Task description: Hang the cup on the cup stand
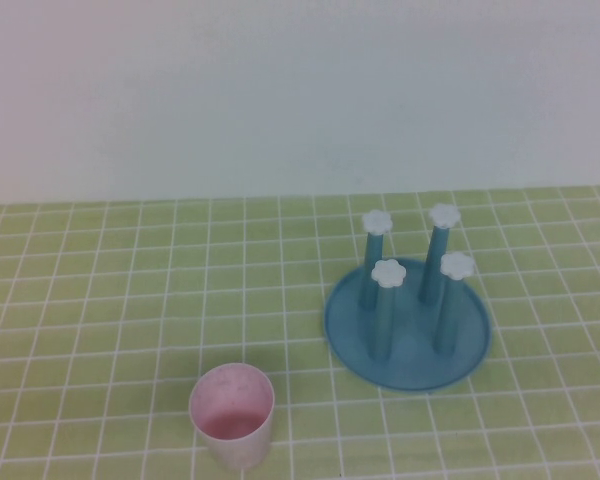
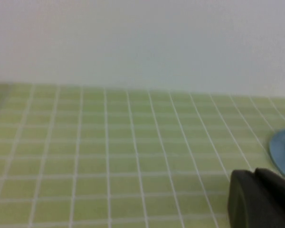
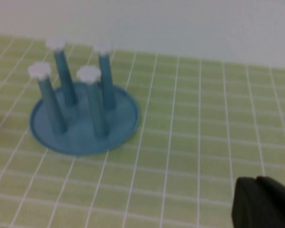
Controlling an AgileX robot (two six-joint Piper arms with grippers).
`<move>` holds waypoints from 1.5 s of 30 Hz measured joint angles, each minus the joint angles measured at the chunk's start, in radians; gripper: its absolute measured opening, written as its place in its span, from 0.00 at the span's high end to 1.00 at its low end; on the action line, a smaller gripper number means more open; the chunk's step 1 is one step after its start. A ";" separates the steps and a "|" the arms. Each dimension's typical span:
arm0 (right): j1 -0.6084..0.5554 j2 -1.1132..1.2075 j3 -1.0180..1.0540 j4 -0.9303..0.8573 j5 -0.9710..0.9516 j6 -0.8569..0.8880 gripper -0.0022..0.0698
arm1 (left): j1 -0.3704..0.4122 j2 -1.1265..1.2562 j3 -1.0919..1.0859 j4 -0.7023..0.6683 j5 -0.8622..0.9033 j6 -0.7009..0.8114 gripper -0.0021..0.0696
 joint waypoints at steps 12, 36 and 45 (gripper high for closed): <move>0.000 0.221 -0.028 0.060 0.118 -0.032 0.97 | 0.000 0.525 -0.367 -0.276 0.375 0.331 0.46; 0.000 0.234 -0.028 0.062 0.061 -0.078 0.97 | -0.202 1.309 -0.594 -0.340 0.271 0.434 0.33; 0.000 0.234 -0.028 0.076 0.063 -0.090 0.97 | -0.200 1.382 -0.598 -0.305 0.240 0.436 0.44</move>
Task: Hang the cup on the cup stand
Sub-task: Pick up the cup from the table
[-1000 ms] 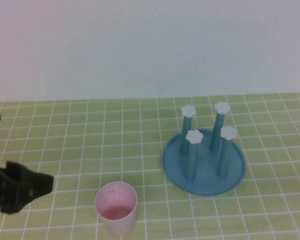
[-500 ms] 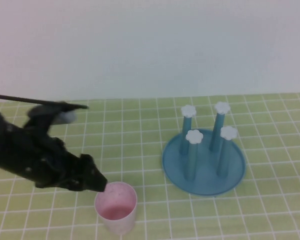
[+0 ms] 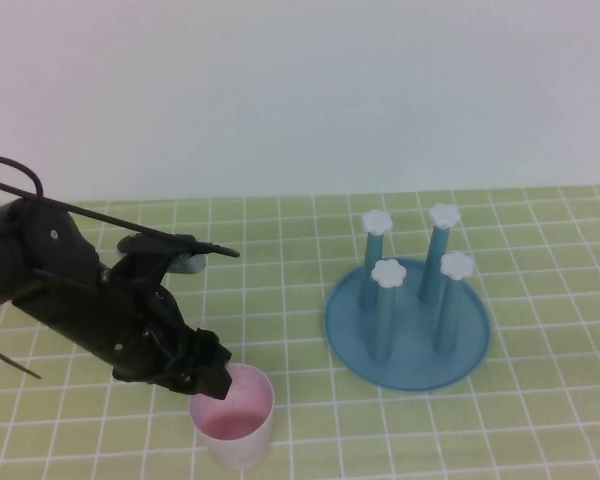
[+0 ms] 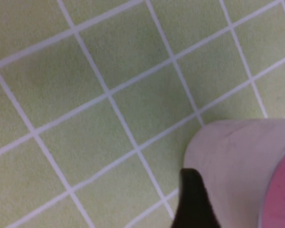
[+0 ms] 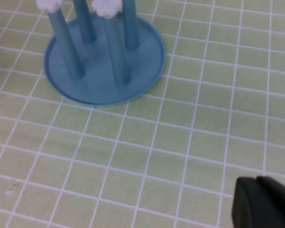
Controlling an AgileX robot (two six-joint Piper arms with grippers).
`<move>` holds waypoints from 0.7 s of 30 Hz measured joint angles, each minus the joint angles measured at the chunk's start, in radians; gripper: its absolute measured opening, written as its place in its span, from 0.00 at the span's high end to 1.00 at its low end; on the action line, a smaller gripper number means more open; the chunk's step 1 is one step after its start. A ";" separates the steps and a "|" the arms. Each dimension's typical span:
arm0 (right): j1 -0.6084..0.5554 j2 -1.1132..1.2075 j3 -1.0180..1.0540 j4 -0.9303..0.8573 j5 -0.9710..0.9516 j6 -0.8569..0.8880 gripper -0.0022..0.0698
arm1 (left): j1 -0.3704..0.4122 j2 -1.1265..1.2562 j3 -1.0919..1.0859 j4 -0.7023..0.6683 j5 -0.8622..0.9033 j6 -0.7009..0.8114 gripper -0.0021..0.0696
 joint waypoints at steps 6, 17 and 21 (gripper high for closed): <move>0.000 0.000 0.000 0.001 0.005 -0.069 0.97 | 0.000 0.007 0.000 0.000 -0.021 0.013 0.81; 0.000 0.000 0.000 0.004 -0.034 -0.076 0.97 | 0.000 0.032 -0.002 0.000 -0.006 0.022 0.97; 0.000 0.000 0.000 0.004 -0.038 -0.076 0.97 | 0.000 0.029 -0.044 -0.022 0.050 0.033 0.97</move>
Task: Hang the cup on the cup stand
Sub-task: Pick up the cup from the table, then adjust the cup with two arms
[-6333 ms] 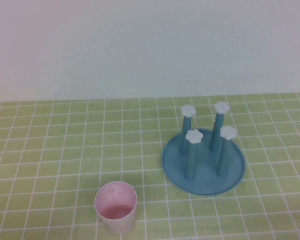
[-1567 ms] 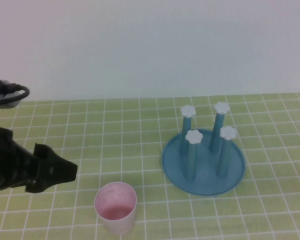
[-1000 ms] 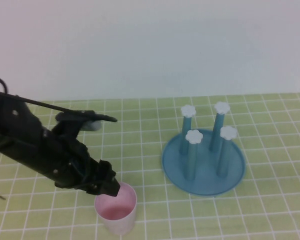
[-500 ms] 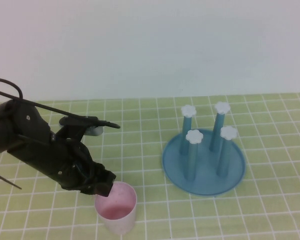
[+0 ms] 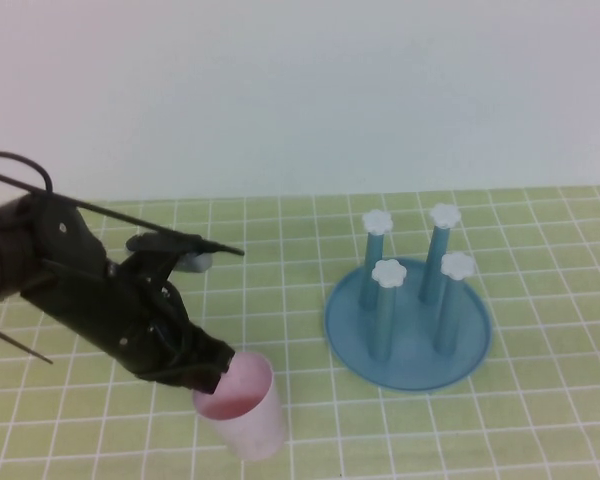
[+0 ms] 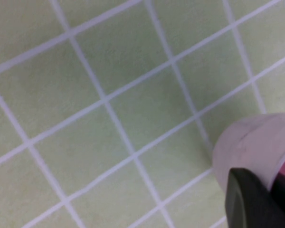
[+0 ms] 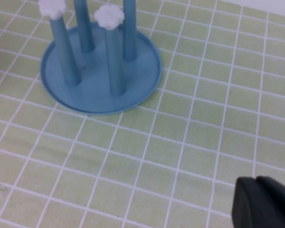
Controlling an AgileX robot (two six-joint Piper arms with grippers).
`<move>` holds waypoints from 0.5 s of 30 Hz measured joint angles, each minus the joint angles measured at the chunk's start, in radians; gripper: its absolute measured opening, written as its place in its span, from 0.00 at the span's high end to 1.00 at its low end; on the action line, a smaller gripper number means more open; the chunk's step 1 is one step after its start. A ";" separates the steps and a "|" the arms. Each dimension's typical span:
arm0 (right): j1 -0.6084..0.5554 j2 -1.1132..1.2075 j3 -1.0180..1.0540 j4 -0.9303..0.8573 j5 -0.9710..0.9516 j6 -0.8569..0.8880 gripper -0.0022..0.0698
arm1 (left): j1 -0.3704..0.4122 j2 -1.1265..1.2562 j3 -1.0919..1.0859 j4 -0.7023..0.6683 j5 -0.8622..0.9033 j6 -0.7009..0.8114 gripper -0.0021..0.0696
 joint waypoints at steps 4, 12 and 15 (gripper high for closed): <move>0.000 0.000 0.000 0.000 0.000 -0.010 0.97 | 0.000 -0.002 -0.110 -0.189 0.146 0.109 0.97; 0.000 0.000 0.000 0.085 0.002 -0.270 0.74 | -0.108 0.000 -0.271 -0.794 0.215 0.334 0.97; 0.000 0.000 0.000 0.158 0.004 -0.384 0.38 | -0.202 0.000 -0.313 -0.795 0.152 0.303 0.97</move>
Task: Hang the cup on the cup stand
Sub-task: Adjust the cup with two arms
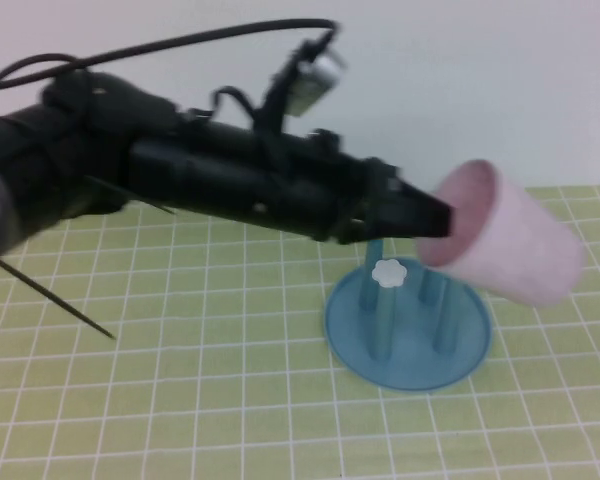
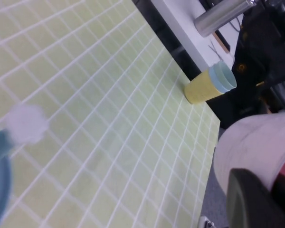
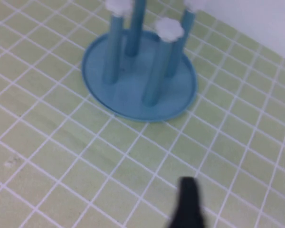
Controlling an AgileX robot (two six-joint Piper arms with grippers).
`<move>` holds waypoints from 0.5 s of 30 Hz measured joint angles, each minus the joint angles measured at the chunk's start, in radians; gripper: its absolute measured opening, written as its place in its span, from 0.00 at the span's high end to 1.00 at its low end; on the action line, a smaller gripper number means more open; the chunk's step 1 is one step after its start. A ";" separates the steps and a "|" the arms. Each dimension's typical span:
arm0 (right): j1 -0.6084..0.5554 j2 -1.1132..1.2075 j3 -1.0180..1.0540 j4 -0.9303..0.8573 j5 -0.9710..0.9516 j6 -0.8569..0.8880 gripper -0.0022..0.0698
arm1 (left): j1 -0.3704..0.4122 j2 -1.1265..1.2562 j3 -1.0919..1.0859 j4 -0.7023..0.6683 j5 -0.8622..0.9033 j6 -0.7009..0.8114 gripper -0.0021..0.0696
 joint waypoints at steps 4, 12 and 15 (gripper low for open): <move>0.000 0.000 0.000 0.036 0.002 -0.115 0.08 | -0.111 0.000 -0.029 0.000 -0.053 -0.016 0.97; 0.000 0.000 0.000 0.046 -0.002 -0.228 0.01 | -0.257 0.000 -0.029 -0.040 -0.140 -0.012 0.97; 0.000 0.000 0.000 0.057 -0.009 -0.259 0.01 | -0.296 0.002 -0.029 -0.040 -0.181 -0.012 0.97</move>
